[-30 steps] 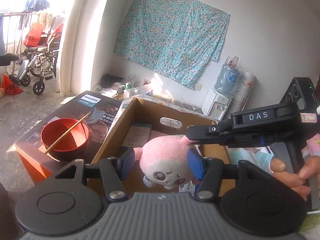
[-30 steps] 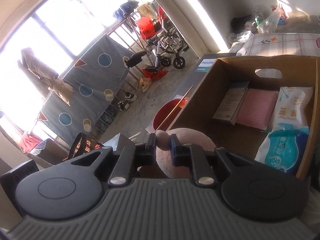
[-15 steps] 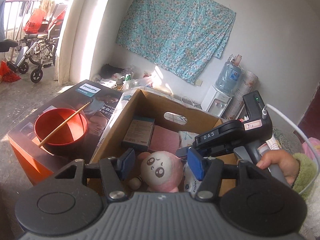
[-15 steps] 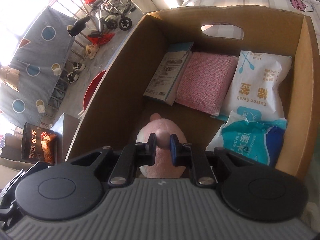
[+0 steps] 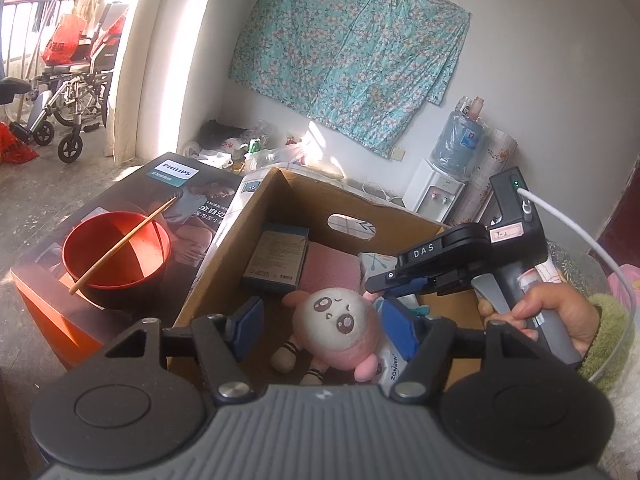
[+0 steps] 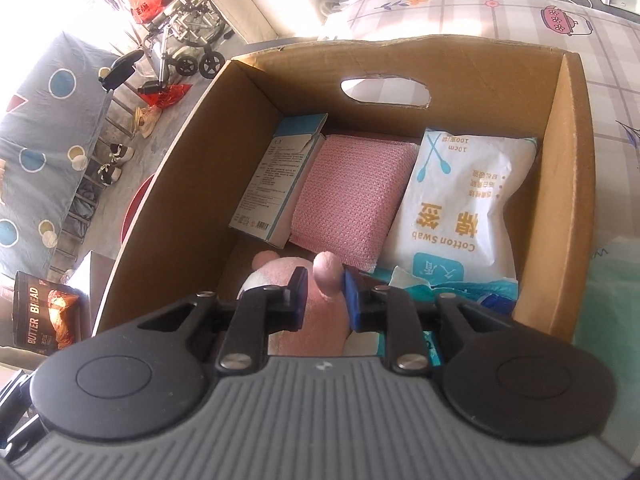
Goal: Organize soft objects
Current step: 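Move the right tool back out of the box toward the blue towel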
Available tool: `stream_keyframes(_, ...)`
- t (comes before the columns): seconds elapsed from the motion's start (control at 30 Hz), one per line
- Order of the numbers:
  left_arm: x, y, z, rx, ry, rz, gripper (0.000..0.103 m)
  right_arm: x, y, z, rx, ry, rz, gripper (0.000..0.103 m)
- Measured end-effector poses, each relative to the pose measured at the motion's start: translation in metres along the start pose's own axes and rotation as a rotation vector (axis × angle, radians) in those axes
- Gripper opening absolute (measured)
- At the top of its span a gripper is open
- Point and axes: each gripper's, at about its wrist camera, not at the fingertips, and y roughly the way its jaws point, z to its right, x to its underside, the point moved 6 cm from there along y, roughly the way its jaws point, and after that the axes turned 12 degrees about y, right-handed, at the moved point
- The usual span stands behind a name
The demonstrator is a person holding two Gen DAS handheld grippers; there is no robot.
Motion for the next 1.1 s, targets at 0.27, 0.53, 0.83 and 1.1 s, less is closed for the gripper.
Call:
stream_keyframes(0.27, -0.004, 0.010, 0.031, 0.040, 0.087, -0.024, 0.078, 0.023, -0.093, 0.023, -0.146, 0.044, 0.191, 0.045)
stream_keyframes(0.53, -0.021, 0.033, 0.093, 0.122, 0.228, -0.043, 0.080, 0.037, -0.201, 0.121, -0.074, 0.137, 0.470, 0.047)
stream_keyframes(0.83, -0.031, 0.080, 0.191, 0.252, 0.295, -0.051, 0.080, 0.005, -0.274, 0.295, 0.340, 0.199, 0.731, 0.049)
stream_keyframes(1.1, -0.043, 0.161, 0.281, 0.356, 0.319, -0.268, 0.077, -0.038, -0.240, 0.386, 0.543, 0.061, 0.596, 0.048)
